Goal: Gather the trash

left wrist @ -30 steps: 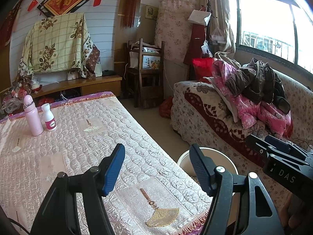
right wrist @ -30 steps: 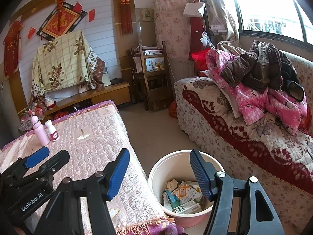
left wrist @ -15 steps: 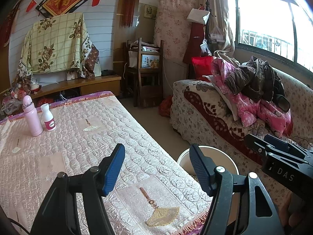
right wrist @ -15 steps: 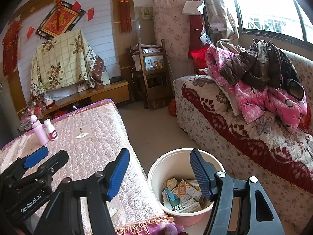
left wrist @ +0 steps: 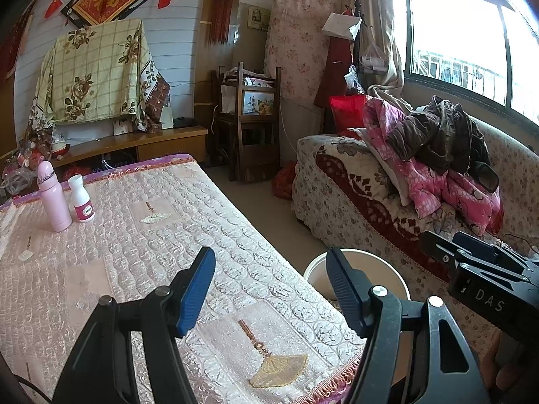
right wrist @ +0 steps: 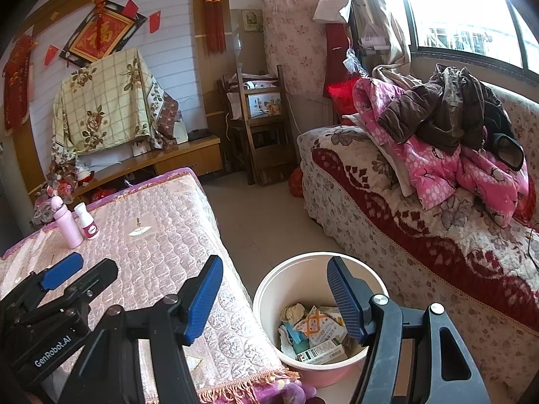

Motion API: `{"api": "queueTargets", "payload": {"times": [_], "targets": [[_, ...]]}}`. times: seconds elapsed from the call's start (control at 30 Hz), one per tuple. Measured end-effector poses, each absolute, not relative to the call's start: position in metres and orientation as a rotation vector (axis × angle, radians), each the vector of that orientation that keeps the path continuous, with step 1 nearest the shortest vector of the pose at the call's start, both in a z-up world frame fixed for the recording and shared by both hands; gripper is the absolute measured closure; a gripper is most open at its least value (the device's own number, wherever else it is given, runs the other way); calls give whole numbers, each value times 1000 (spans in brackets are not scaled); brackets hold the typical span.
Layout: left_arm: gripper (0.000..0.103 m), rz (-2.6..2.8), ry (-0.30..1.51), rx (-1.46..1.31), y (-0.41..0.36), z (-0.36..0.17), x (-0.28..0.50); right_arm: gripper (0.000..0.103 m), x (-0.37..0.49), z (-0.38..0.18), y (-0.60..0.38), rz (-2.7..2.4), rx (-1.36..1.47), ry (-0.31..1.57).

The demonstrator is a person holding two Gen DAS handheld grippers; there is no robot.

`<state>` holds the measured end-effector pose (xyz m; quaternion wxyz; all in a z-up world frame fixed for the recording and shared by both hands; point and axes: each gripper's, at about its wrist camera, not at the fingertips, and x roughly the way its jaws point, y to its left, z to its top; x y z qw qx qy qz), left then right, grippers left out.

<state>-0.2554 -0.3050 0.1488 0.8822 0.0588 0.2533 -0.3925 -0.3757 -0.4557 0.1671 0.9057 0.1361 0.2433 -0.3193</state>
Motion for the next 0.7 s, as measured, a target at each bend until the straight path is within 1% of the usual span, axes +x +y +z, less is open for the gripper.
{"api": "queueTargets", "payload": {"times": [0.4, 0.7], "targets": [[34, -829, 542, 124, -305, 146, -254, 35, -375, 165, -457, -659, 280, 508], [34, -831, 590, 112, -300, 135, -243, 35, -368, 157, -457, -662, 277, 537]]}}
